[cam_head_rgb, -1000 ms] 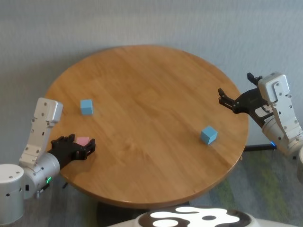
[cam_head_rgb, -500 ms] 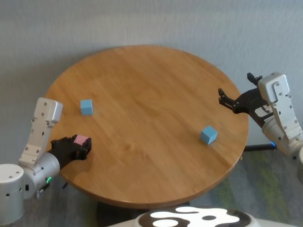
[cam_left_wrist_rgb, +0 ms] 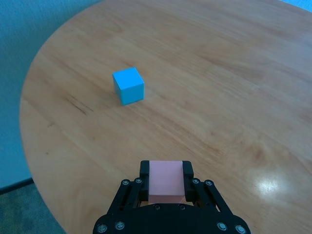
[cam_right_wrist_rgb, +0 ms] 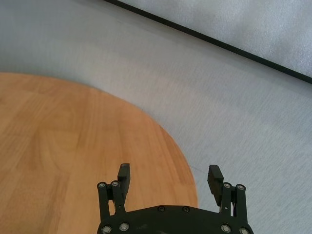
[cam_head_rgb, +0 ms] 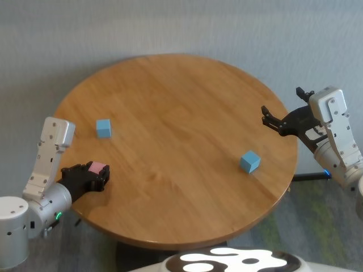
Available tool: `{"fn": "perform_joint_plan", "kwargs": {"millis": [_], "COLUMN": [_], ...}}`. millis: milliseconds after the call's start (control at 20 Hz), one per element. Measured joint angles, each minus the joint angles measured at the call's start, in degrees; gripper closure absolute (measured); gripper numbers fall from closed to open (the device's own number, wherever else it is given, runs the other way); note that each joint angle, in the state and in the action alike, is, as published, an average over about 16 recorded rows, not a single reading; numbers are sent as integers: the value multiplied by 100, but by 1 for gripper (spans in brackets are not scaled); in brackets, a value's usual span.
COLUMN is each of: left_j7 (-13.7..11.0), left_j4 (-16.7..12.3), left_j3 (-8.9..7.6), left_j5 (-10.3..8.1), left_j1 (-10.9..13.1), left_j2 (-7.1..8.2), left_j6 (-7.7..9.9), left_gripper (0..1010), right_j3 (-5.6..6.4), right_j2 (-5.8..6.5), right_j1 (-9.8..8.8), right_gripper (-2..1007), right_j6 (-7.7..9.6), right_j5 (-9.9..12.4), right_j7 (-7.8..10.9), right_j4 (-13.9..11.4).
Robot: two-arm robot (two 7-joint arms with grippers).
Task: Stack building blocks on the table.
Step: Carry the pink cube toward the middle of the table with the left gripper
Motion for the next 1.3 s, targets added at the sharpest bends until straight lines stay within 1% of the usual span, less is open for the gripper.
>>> {"fn": "perform_joint_plan", "kwargs": {"millis": [150, 350, 700, 1000, 1150, 1300], "left_j7": [-28, -133, -474, -880, -1059, -1238], "left_j4": [-2, -8, -16, 74, 171, 303], "left_j3": [2, 24, 146, 355, 477, 596], "left_j5": [0, 15, 113, 281, 383, 485], "left_j1": [-1, -24, -176, -473, -658, -844], "left_j2": [7, 46, 163, 225, 203, 148], "left_j6": [2, 20, 89, 166, 169, 130], "left_gripper": [614, 614, 614, 614, 614, 614], "right_j3": [0, 0, 0, 0, 0, 0], "right_j2": [0, 0, 0, 0, 0, 0], "right_j1": [0, 0, 0, 0, 0, 0], "right_gripper": [0, 0, 0, 0, 0, 0], "right_j6": [0, 0, 0, 0, 0, 0], "right_j5": [0, 0, 0, 0, 0, 0], "right_j7": [0, 0, 0, 0, 0, 0], "right_j4": [0, 0, 0, 0, 0, 0]}}
